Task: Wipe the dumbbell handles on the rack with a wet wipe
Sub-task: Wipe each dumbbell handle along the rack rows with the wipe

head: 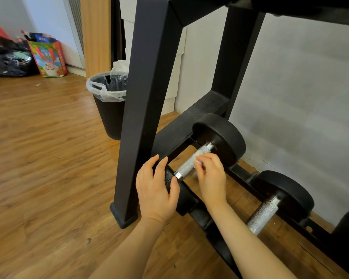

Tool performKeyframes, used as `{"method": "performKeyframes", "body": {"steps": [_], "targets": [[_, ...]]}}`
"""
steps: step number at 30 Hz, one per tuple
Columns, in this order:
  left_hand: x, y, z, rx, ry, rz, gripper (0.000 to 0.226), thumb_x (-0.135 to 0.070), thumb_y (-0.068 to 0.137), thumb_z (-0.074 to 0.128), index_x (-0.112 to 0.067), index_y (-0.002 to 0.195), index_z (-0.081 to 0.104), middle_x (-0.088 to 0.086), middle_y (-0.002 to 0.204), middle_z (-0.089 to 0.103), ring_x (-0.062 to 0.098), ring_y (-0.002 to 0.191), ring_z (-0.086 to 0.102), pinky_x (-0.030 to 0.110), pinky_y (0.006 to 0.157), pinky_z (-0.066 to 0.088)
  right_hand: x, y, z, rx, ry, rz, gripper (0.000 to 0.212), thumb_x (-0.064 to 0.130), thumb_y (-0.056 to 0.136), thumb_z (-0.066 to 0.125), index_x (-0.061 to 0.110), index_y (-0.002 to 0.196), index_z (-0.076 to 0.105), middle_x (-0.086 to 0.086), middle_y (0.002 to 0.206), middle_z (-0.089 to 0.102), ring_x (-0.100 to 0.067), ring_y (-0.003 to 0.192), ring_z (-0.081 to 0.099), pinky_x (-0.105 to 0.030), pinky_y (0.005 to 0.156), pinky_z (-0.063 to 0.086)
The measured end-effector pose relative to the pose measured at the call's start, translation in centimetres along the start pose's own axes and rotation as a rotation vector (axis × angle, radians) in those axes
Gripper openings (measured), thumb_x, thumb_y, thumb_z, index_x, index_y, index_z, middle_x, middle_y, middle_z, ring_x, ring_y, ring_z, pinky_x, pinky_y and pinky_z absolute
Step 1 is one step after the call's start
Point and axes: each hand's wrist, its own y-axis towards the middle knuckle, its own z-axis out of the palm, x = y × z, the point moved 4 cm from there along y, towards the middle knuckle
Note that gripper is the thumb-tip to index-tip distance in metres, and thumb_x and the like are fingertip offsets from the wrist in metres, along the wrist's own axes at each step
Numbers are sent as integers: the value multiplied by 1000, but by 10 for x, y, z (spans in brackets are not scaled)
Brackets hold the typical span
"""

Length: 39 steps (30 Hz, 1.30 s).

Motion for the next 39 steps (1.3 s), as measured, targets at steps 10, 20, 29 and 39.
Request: {"method": "performKeyframes", "body": {"steps": [10,20,29,39], "targets": [[0,0,0,7,2,-6,55,-40,88,41,-15,135,56,7,140,50,27,131,45,53,109,36,1,-6,-1,64,109,73,19,13,95,59,14,114,61,12,106,48,0,88,55,-12,71,48],[1,0,2,9,-4,-19,55,-42,88,41,-17,135,56,6,141,50,27,131,45,50,110,33,1,-9,4,78,49,3,18,14,93,61,15,110,67,12,107,51,-9,103,55,-14,81,48],[2,0,2,6,-9,-3,53,-41,89,42,-17,133,57,6,140,50,26,131,44,51,110,33,4,-13,2,99,111,-7,18,9,92,62,13,108,68,10,106,50,-7,102,54,-18,86,50],[2,1,1,22,-16,-12,53,-41,88,41,-18,134,57,6,141,50,25,131,43,46,111,30,6,-13,7,203,404,182,15,15,93,62,29,98,61,5,106,55,-8,105,58,-34,86,56]]}}
